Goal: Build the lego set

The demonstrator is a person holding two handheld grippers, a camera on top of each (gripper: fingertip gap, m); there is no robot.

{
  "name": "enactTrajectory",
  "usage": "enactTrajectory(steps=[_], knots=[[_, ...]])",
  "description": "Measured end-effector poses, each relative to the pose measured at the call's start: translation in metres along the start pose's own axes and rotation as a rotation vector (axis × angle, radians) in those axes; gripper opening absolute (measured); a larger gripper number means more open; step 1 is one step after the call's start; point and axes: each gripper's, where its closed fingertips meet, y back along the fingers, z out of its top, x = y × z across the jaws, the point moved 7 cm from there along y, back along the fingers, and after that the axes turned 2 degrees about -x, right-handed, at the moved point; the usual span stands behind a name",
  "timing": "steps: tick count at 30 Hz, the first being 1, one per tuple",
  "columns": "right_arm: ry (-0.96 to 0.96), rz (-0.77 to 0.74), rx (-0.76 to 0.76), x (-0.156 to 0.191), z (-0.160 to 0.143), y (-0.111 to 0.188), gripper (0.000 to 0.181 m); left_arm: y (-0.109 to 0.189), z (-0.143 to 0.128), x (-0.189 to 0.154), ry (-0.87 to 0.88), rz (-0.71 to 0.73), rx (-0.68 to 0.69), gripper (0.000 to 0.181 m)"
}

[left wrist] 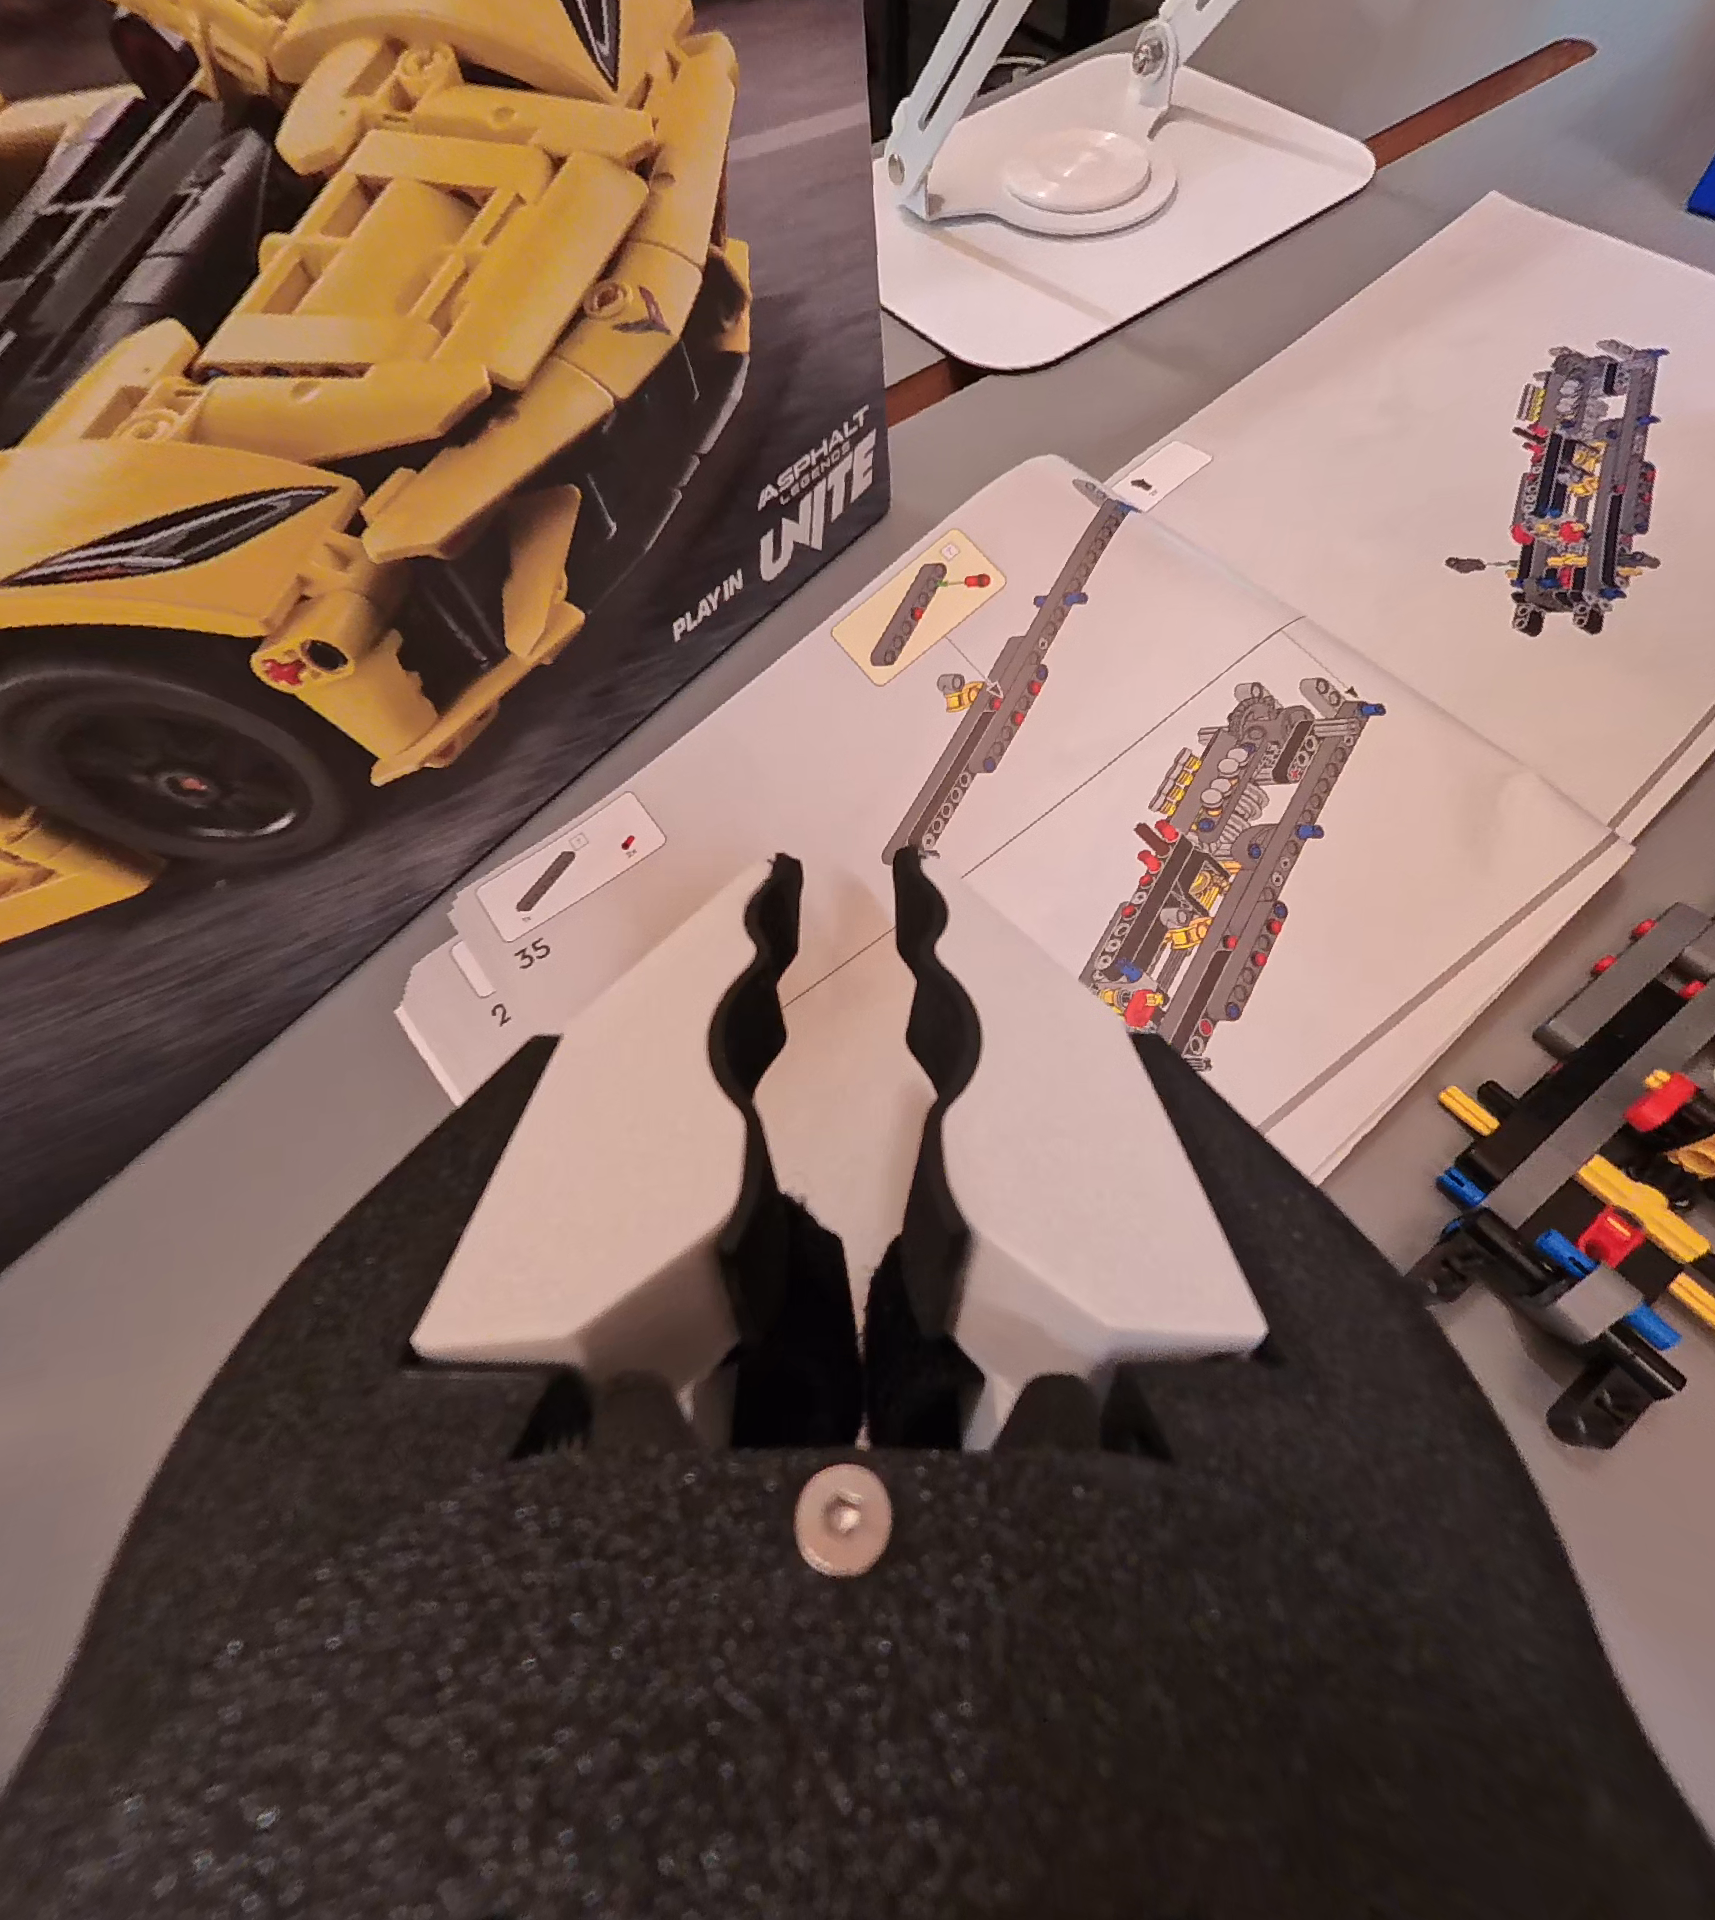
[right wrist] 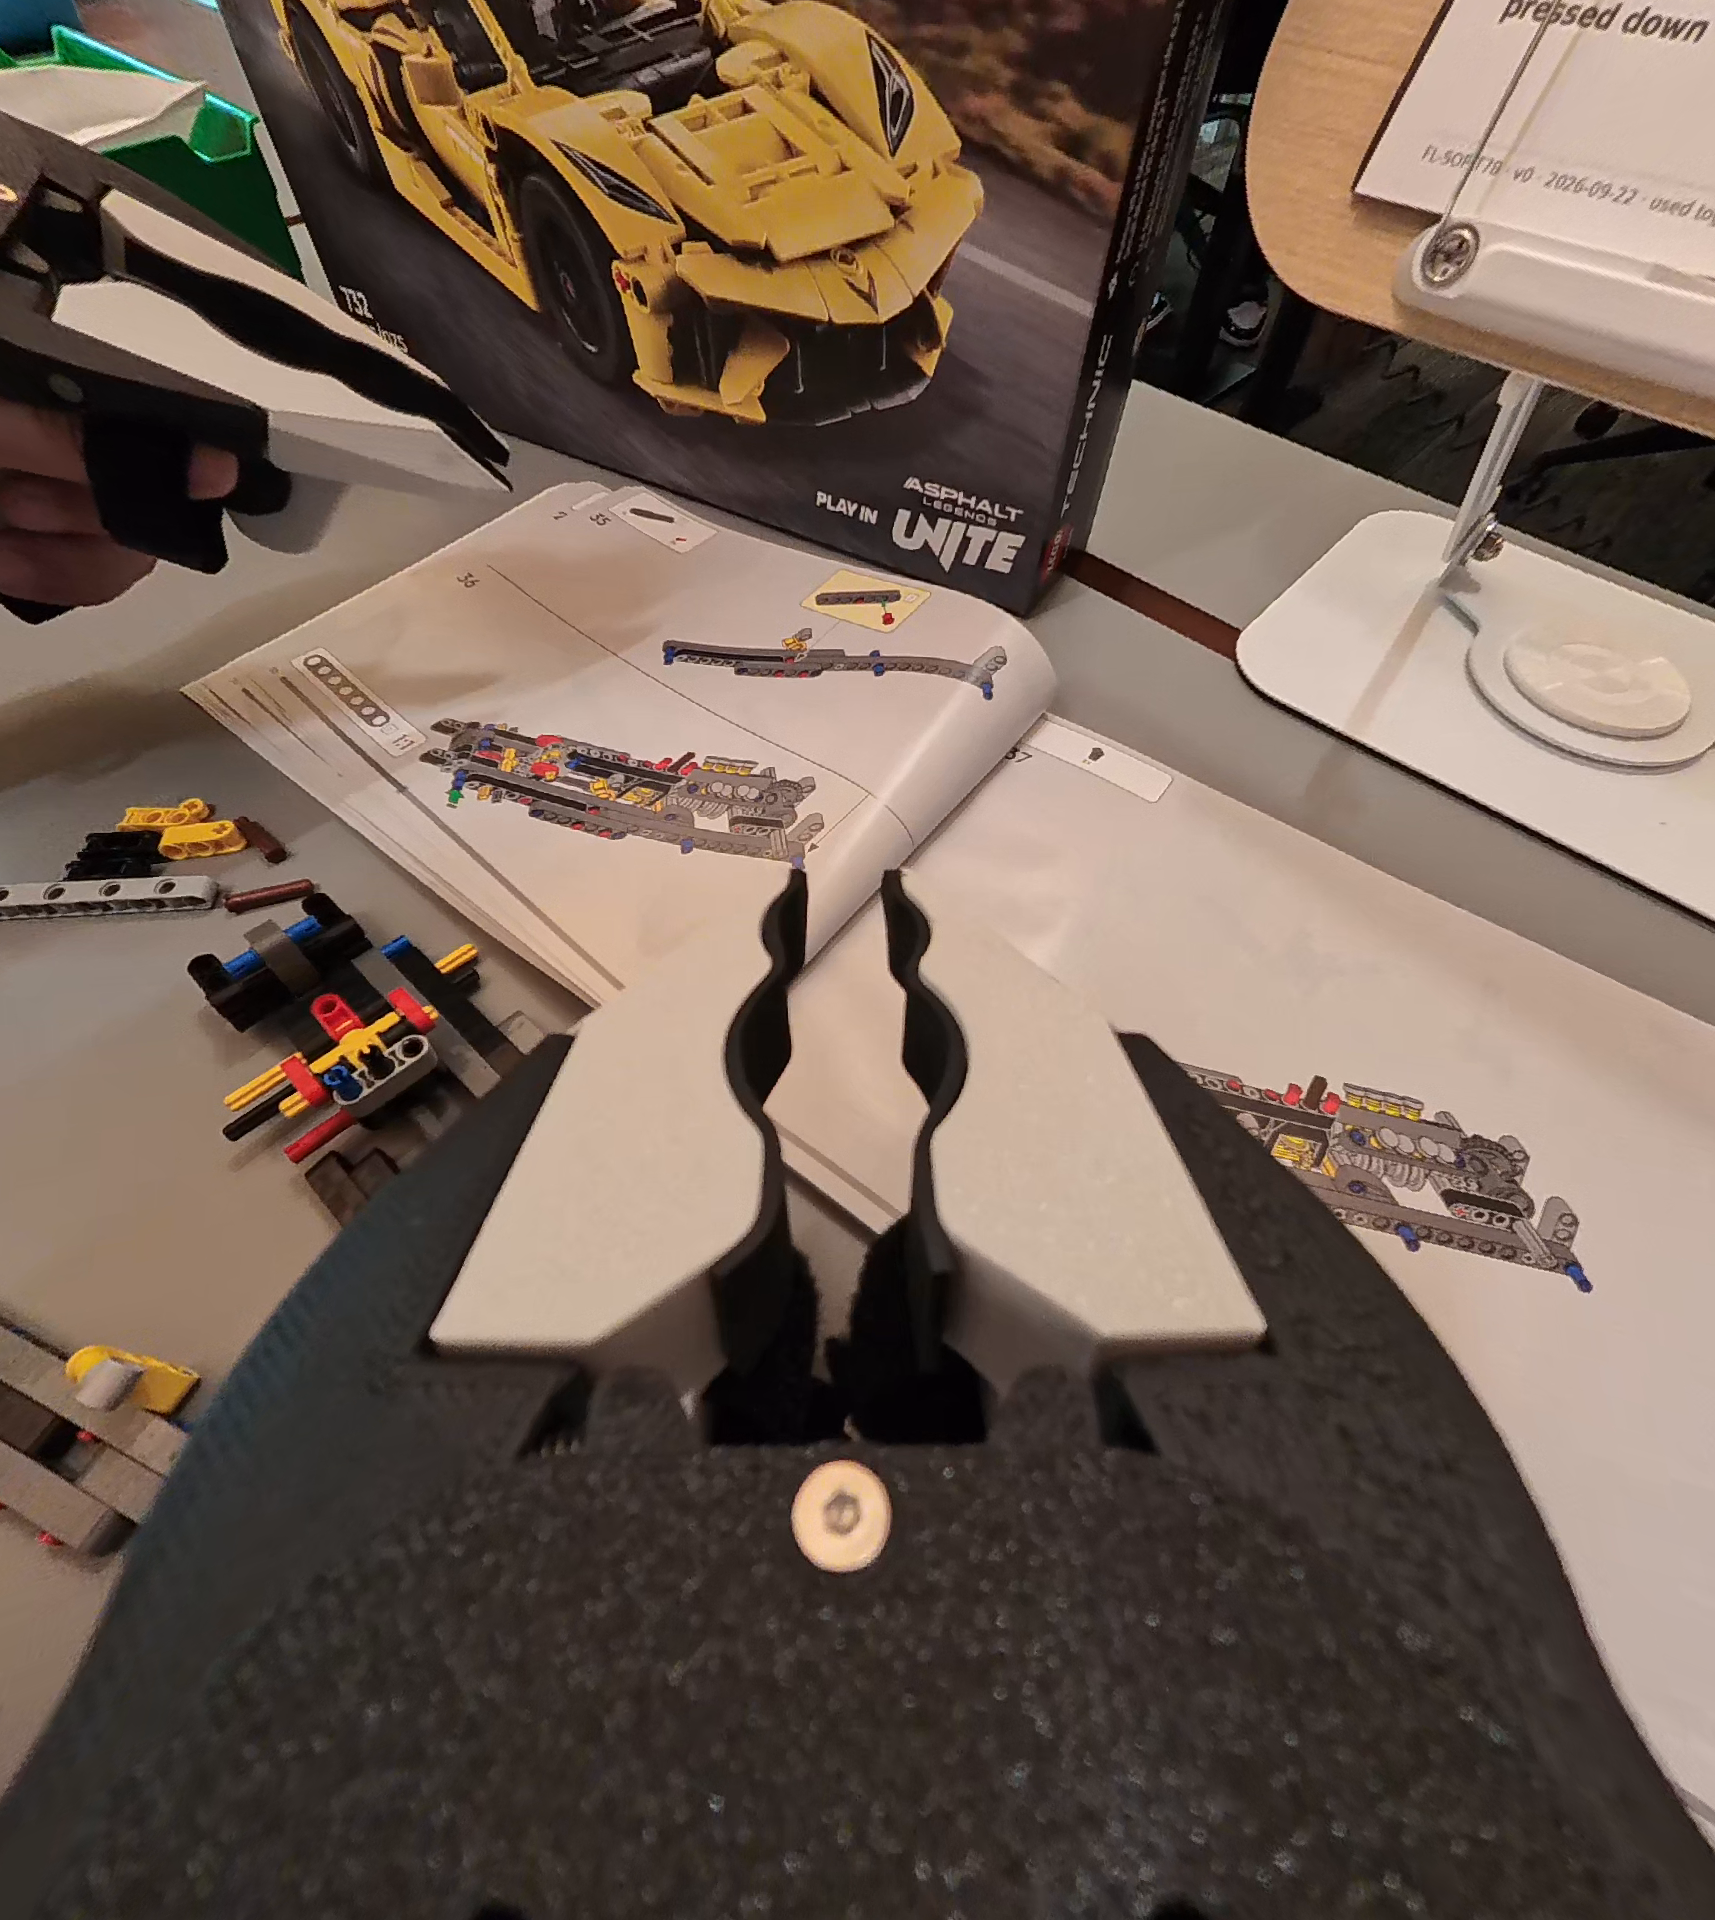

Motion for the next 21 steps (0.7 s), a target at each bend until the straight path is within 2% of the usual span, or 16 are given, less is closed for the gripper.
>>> enactTrajectory(steps=[21], knots=[[0.012, 0.003, 0.015, 0.0020, -0.0019, -0.0025, 0.013, -0.0007, -0.0002, -0.0011, -0.003, -0.005, 0.004, 0.017]])
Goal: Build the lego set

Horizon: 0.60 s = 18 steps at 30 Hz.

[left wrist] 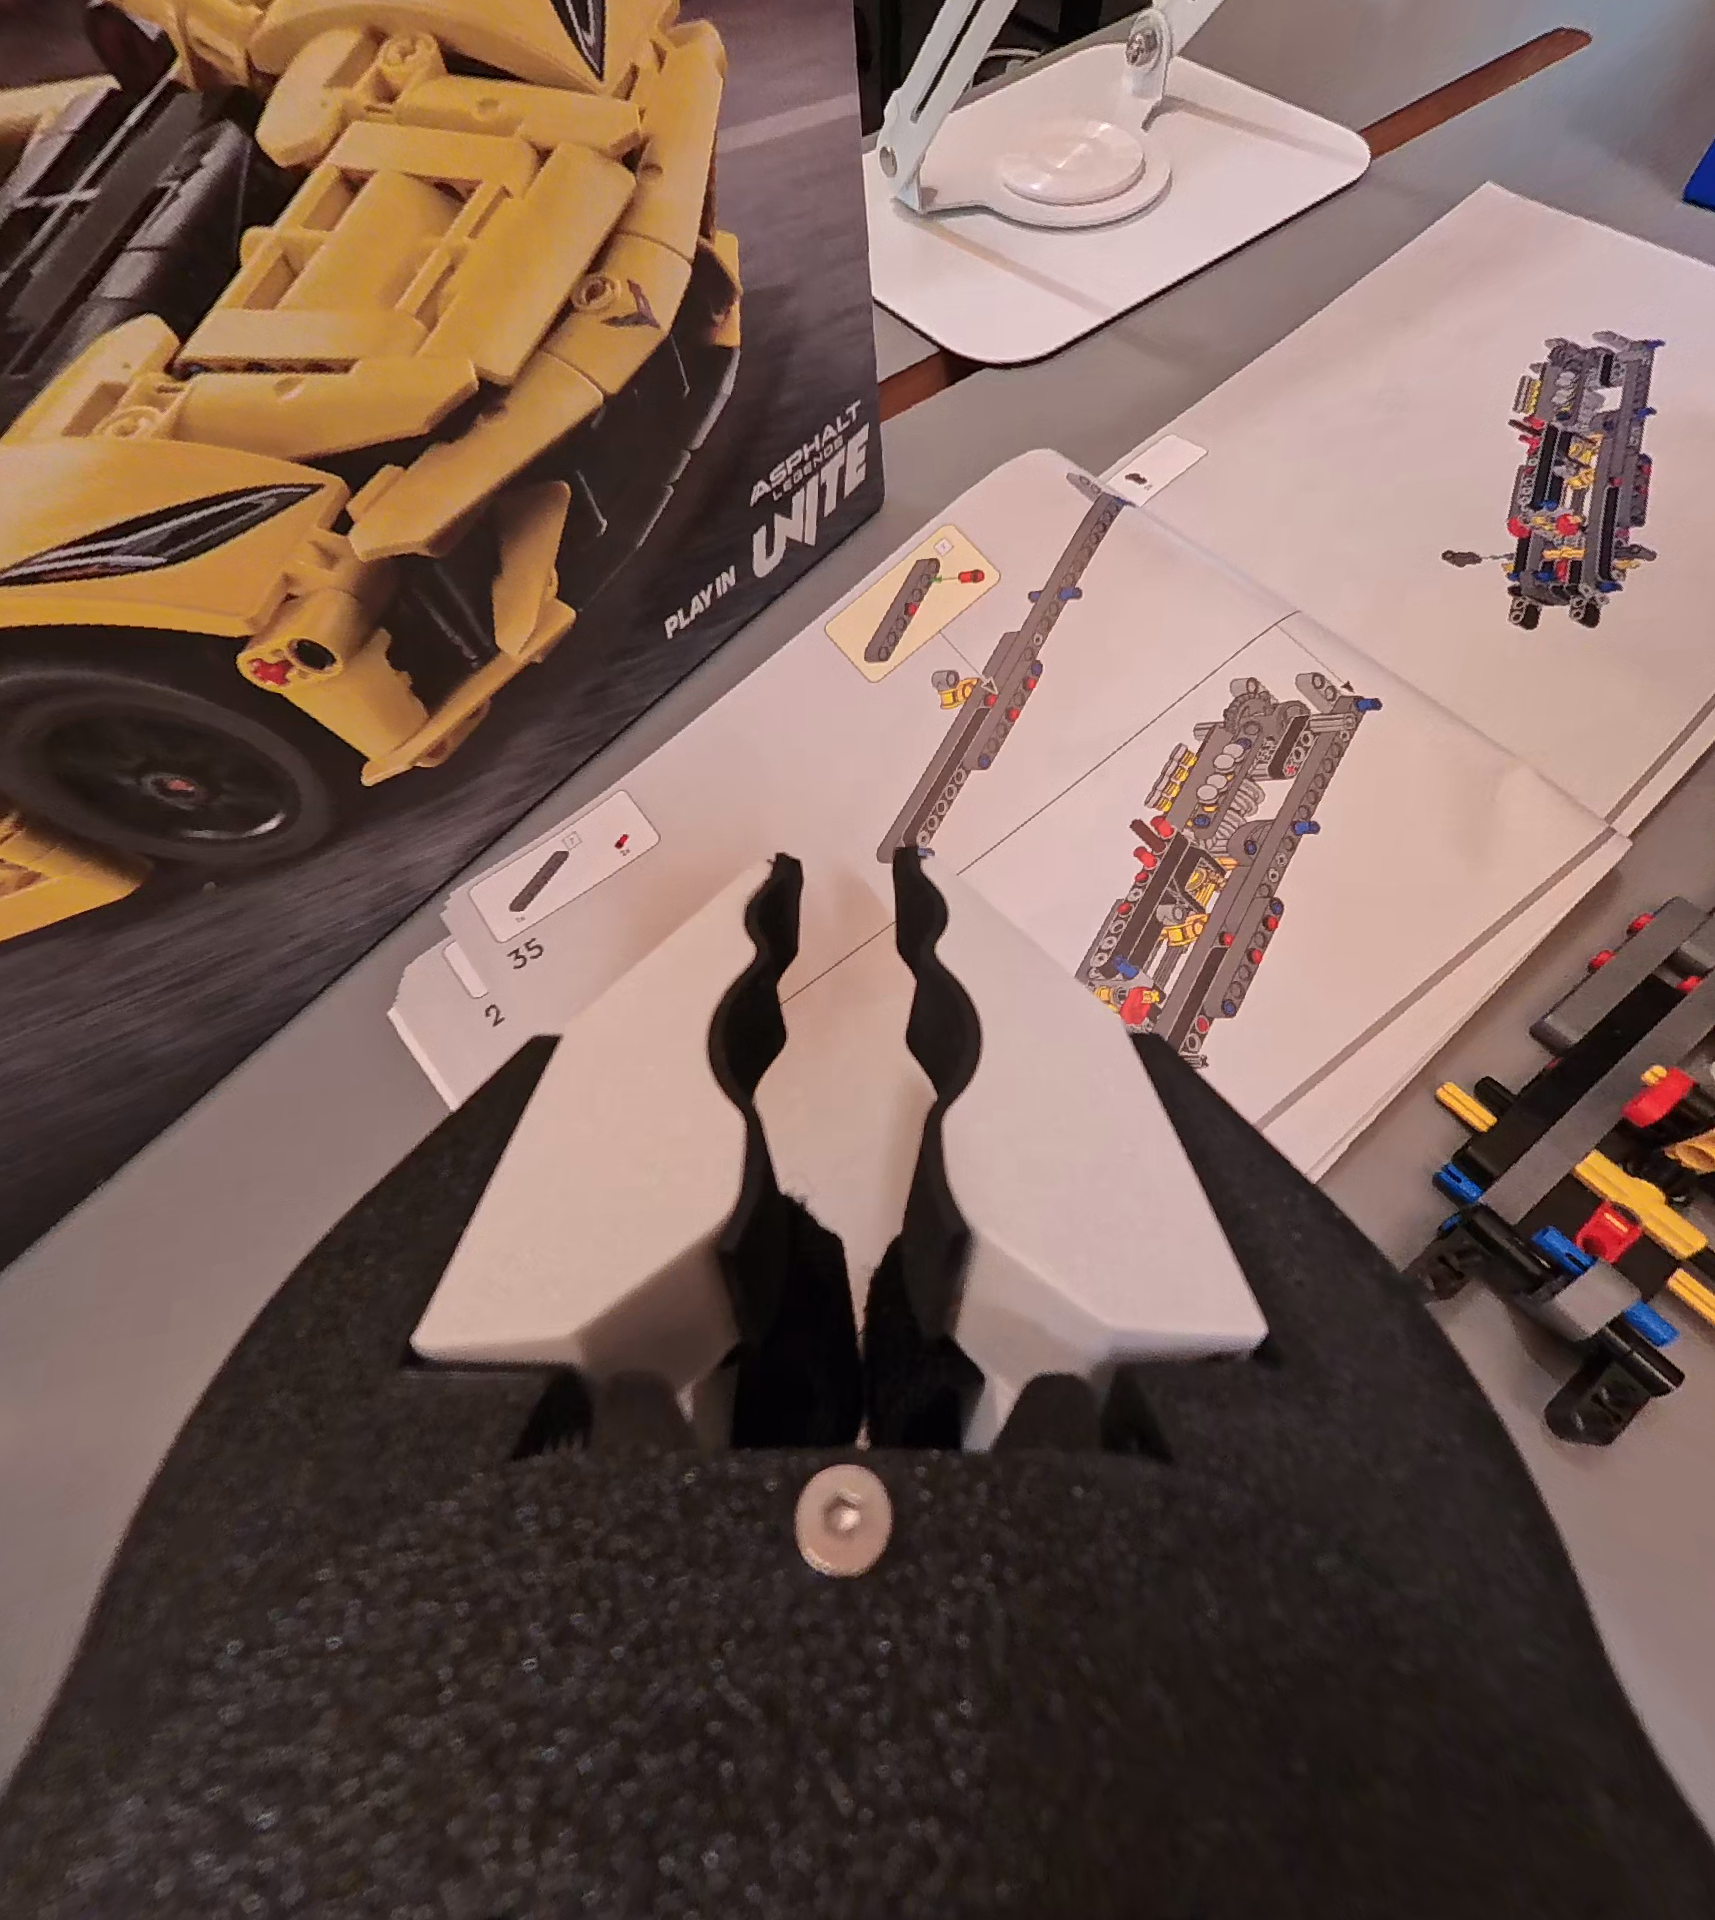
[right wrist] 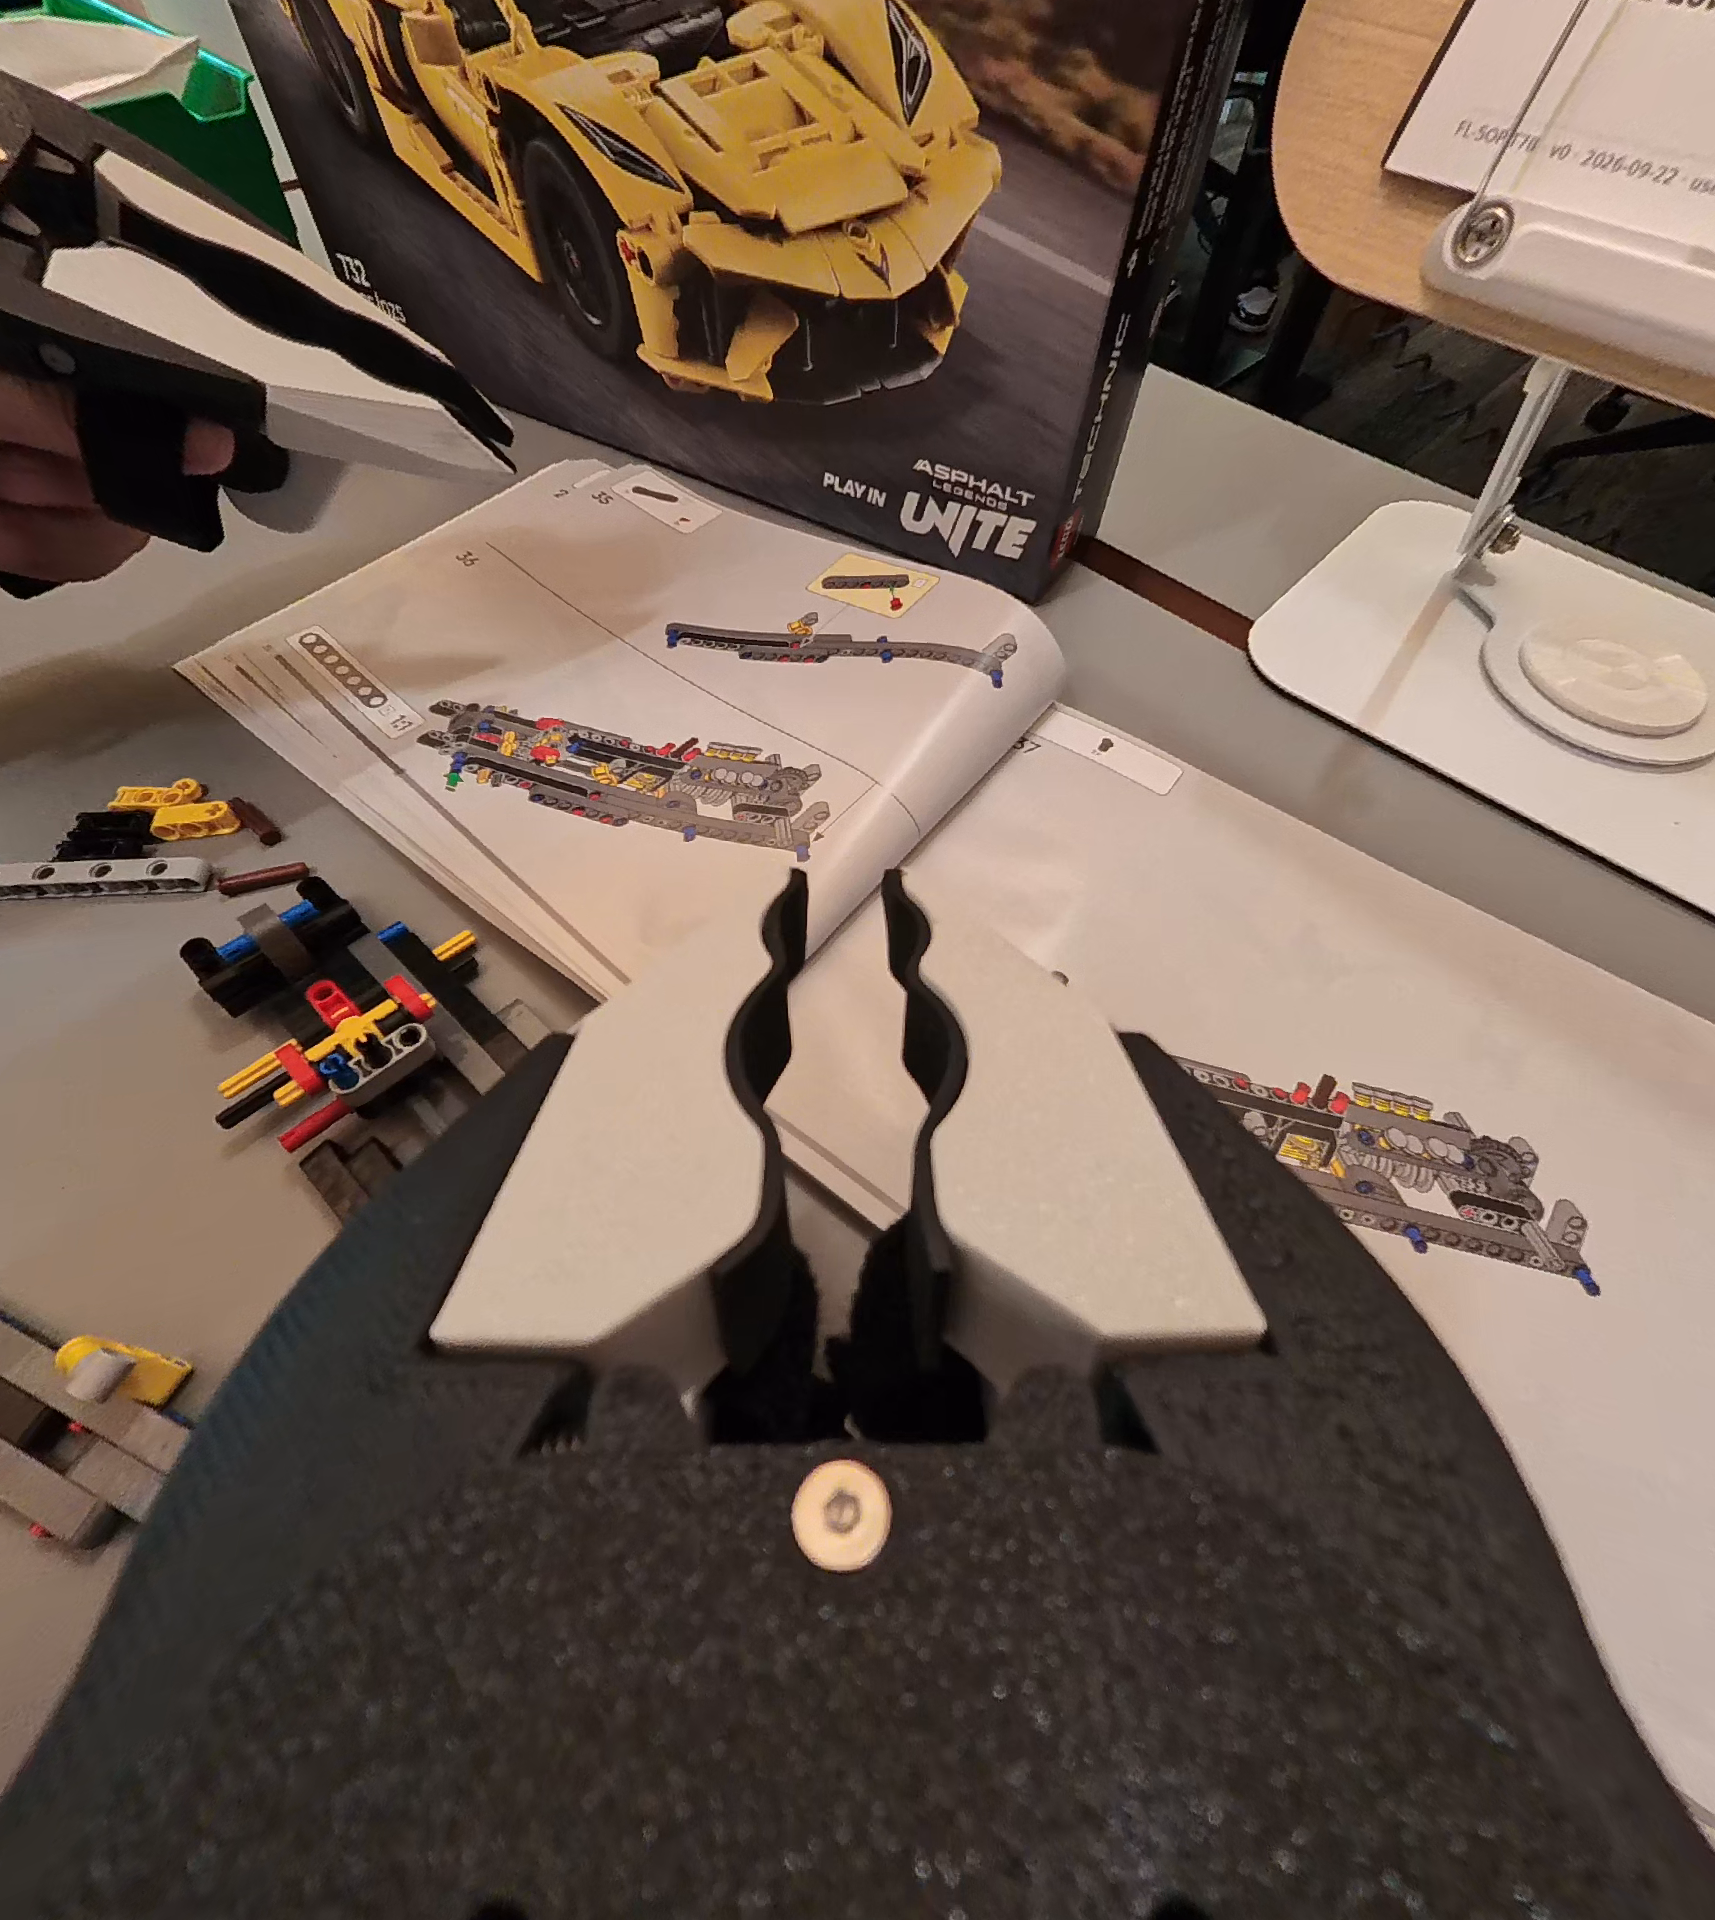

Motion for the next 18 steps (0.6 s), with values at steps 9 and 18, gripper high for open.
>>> enactTrajectory(steps=[9, 18], knots=[[0.011, -0.035, -0.008, -0.008, 0.000, 0.003, 0.013, 0.005, 0.008, -0.001, -0.031, 0.009, -0.020, 0.017], [-0.195, 0.070, 0.079, -0.020, 0.006, 0.029, 0.014, 0.023, 0.022, -0.029, -0.130, -0.113, -0.089, 0.023]])
